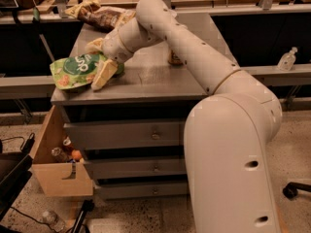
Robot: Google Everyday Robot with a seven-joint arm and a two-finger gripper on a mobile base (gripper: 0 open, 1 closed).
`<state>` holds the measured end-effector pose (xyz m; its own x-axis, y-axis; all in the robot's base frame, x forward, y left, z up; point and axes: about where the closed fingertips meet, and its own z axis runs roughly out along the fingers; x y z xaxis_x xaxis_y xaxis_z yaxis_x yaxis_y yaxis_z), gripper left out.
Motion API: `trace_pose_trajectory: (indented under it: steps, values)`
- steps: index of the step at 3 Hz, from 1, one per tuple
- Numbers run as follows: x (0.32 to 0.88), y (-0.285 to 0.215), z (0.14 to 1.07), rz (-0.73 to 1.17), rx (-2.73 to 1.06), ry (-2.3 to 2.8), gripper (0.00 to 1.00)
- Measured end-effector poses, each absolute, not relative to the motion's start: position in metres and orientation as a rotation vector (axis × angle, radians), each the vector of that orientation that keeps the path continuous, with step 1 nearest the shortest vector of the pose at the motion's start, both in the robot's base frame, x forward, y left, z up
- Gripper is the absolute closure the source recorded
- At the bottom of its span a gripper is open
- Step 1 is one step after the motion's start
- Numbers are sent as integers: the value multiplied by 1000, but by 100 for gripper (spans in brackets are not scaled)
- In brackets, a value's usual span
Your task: Pick green rice chip bag
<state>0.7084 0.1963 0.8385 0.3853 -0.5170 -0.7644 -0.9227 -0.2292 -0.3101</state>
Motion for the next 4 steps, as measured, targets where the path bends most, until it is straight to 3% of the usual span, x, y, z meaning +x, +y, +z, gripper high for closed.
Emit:
trace_pose_trajectory:
  steps: [2, 3, 4]
  values:
    - [708, 196, 847, 673, -1881, 1242, 88]
    - [707, 199, 845, 678, -1885, 1241, 100]
    - [707, 199, 845, 678, -1885, 1241, 100]
